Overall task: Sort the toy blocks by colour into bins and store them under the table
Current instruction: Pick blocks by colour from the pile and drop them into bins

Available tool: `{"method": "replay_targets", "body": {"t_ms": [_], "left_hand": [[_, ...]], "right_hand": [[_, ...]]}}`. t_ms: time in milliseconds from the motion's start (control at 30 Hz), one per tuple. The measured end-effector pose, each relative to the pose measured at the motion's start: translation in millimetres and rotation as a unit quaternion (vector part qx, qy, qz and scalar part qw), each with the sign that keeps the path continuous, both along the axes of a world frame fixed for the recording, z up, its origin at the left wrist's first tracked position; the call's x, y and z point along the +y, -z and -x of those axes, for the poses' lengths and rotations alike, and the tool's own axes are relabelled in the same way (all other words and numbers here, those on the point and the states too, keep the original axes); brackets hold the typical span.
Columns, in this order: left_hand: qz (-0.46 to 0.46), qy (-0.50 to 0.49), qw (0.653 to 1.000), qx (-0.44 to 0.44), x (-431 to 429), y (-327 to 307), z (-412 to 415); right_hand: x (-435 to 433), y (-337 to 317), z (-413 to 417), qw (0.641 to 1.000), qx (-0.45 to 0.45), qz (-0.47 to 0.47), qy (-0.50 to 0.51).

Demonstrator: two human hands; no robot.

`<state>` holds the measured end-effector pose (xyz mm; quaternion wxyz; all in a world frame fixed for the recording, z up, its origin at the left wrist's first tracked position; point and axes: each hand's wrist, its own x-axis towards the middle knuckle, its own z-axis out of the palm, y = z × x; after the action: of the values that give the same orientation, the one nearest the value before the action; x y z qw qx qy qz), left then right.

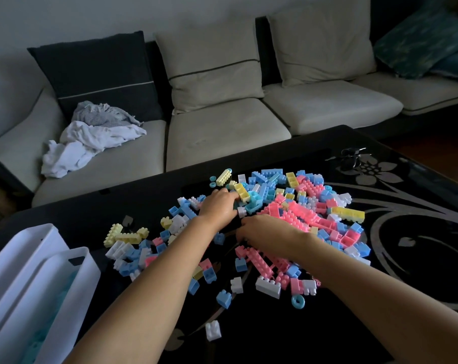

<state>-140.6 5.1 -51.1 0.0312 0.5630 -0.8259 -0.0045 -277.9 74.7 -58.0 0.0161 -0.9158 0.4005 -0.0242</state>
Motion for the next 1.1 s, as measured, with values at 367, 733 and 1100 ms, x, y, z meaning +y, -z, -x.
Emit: {"method": "replay_targets", "body": {"t_ms": [367, 733, 1100], "left_hand": [[0.003, 0.002, 0.994, 0.108, 16.9, -5.3, -8.9], [-0.085, -0.049, 0.955, 0.281, 86.9, -49.8, -73.1], [-0.027, -0.215, 0.947, 0.239, 204.9, -79.8, -228.4]], "right_hand": [[-0.2, -47.0, 27.0, 0.511, -0.706, -0.454, 0.183], [19.0, -46.2, -0.9, 0.29, -0.736, -0.578, 0.198], [49.7, -77.0, -147.7, 0.416, -0.628, -0.642, 0.143]]}}
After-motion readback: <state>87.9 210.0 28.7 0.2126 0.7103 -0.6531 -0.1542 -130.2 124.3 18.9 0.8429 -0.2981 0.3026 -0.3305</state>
